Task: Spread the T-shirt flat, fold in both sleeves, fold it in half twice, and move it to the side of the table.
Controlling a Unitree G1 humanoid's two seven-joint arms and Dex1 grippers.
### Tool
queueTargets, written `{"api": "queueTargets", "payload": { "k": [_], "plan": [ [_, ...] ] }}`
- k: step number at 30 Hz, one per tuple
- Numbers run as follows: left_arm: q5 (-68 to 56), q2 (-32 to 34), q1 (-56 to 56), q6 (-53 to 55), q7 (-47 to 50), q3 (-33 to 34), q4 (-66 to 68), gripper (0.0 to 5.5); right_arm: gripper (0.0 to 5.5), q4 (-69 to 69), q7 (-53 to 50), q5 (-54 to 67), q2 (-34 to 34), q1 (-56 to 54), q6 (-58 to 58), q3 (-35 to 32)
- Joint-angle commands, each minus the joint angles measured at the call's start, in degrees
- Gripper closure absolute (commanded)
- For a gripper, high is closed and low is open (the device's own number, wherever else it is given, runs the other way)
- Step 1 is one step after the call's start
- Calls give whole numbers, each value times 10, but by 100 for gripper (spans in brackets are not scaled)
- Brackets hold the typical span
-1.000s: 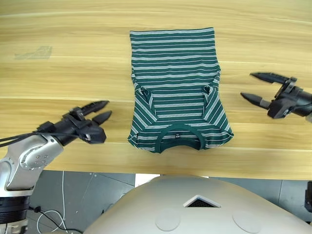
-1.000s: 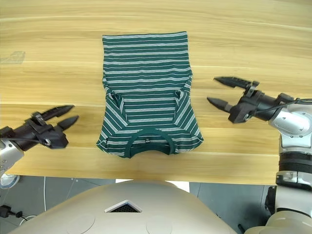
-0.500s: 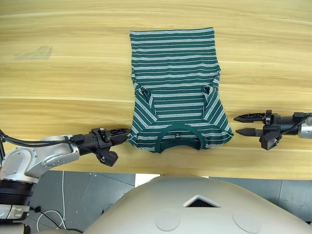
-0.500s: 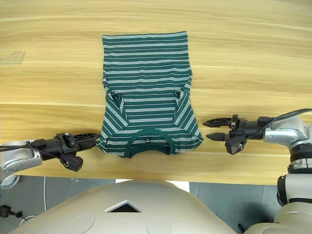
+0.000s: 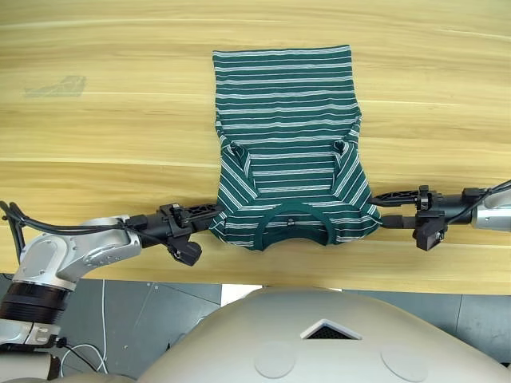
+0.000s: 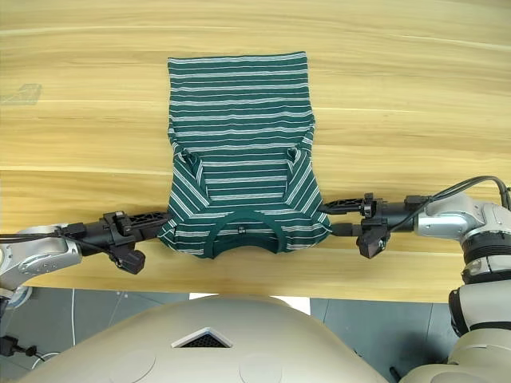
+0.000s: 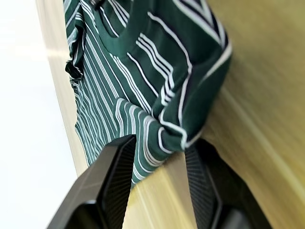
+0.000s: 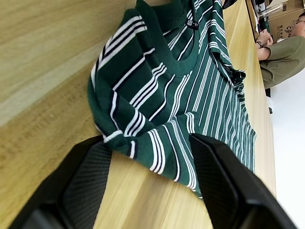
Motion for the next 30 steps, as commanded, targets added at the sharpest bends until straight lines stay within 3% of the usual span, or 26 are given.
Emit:
{"api": "queueTargets", "payload": {
  "k": [1, 9, 13, 17, 20, 23, 26, 30],
  "plan": [
    [23, 0, -3, 1, -3, -23, 15, 397, 316, -1, -2, -13, 8, -8, 16, 21],
    [32, 5, -17, 4, 9, -39, 30, 544, 481, 10, -11, 20, 8, -7, 42, 58],
    [33, 10, -18, 4, 14, -40, 34, 550, 547, 16, 3, 66, 5, -9, 64, 91],
    [-13, 16, -8, 12, -9, -39, 36, 550, 547, -7, 80, 205, -10, 5, 130, 156],
    [-104, 32, 7, 45, -62, -34, 18, 550, 547, -130, 208, 425, -31, 53, 296, 177],
    [-319, 99, 46, 173, -192, 8, -25, 550, 547, -279, 333, 596, -68, 93, 503, 161],
    [-458, 166, 100, 270, -289, 82, -68, 550, 547, -408, 375, 719, -99, 128, 686, 127],
    [-565, 191, 192, 364, -384, 164, -155, 550, 547, -518, 411, 809, -139, 163, 847, 83]
  ]
}}
